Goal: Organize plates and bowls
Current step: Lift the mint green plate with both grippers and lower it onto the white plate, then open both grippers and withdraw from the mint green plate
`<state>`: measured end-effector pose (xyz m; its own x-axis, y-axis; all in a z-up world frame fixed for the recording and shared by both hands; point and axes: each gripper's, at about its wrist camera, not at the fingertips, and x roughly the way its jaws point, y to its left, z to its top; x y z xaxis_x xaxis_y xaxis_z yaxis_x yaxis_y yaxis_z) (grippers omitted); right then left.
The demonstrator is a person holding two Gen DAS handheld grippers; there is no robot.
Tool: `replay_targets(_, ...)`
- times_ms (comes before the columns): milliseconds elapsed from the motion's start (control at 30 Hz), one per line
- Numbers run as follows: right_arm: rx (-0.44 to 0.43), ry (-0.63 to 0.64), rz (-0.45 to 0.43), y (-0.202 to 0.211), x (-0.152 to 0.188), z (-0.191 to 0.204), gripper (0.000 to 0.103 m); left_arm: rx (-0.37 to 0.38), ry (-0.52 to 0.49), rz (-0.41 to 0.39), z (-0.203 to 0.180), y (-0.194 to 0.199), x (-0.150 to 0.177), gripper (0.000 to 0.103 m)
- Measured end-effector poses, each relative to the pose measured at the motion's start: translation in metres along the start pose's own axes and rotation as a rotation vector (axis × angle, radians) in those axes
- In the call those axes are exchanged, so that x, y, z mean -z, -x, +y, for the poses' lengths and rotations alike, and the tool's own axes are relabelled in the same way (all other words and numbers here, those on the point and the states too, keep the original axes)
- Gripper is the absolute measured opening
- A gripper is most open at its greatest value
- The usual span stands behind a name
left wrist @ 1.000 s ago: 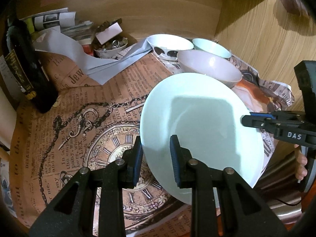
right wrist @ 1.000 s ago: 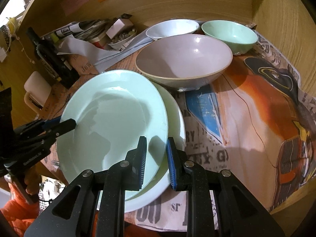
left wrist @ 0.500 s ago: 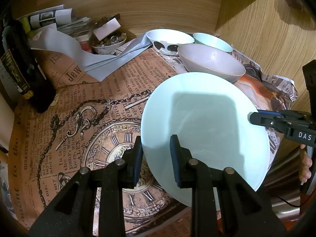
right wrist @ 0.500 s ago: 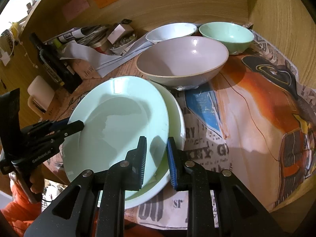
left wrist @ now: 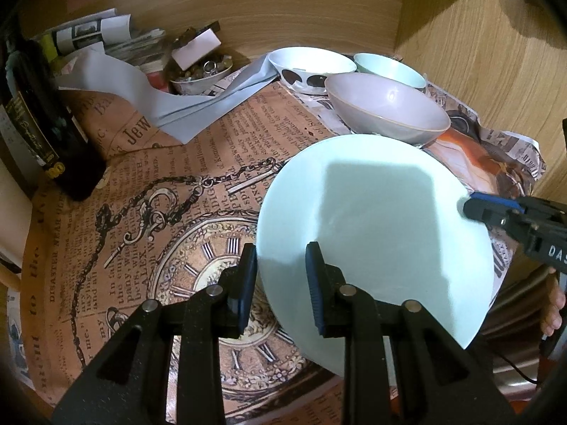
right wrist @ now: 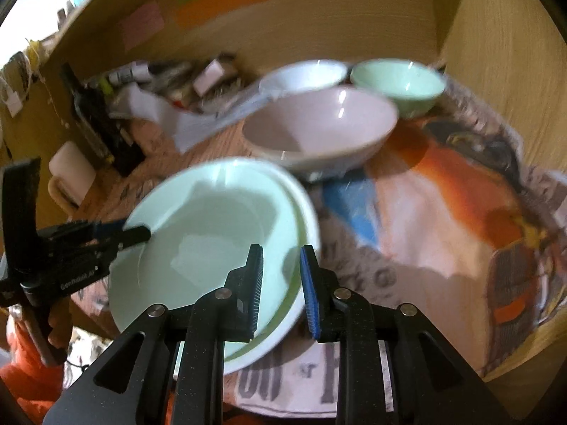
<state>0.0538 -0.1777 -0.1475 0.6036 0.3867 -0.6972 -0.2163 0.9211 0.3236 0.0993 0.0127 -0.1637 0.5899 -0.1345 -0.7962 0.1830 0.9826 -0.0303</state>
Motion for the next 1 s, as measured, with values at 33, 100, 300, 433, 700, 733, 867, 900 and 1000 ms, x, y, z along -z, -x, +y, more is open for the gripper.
replay_targets(33,0.000,0.002,-0.008,0.003,-0.002,-0.001,0.021,0.003,0.007,0.000,0.002,0.001,-0.001,0.029)
replay_targets(100,0.015,0.004,-0.041,0.012,-0.007,-0.006,0.022,-0.004,0.016,-0.010,0.005,0.007,-0.004,0.029)
replay_targets(300,0.062,0.002,-0.117,0.026,-0.024,-0.017,0.049,-0.007,0.059,-0.103,0.015,0.036,-0.025,0.053)
replay_targets(433,0.076,-0.013,-0.172,0.033,-0.032,-0.026,0.060,-0.025,0.049,-0.149,0.011,0.046,-0.046,0.067)
replay_targets(700,0.106,-0.053,-0.236,0.027,-0.060,-0.049,0.080,-0.049,0.017,-0.194,-0.005,0.031,-0.089,0.092)
replay_targets(733,0.111,-0.054,-0.235,0.024,-0.063,-0.052,0.080,-0.048,0.007,-0.186,-0.009,0.025,-0.095,0.092)
replay_targets(867,0.113,-0.066,-0.216,0.010,-0.075,-0.065,0.080,-0.028,-0.007,-0.138,-0.020,-0.002,-0.115,0.092)
replay_targets(900,0.116,-0.071,-0.210,0.004,-0.078,-0.069,0.080,-0.022,-0.004,-0.123,-0.022,-0.008,-0.118,0.092)
replay_targets(1000,0.120,-0.083,-0.188,-0.011,-0.085,-0.081,0.080,0.001,0.004,-0.076,-0.025,-0.029,-0.130,0.092)
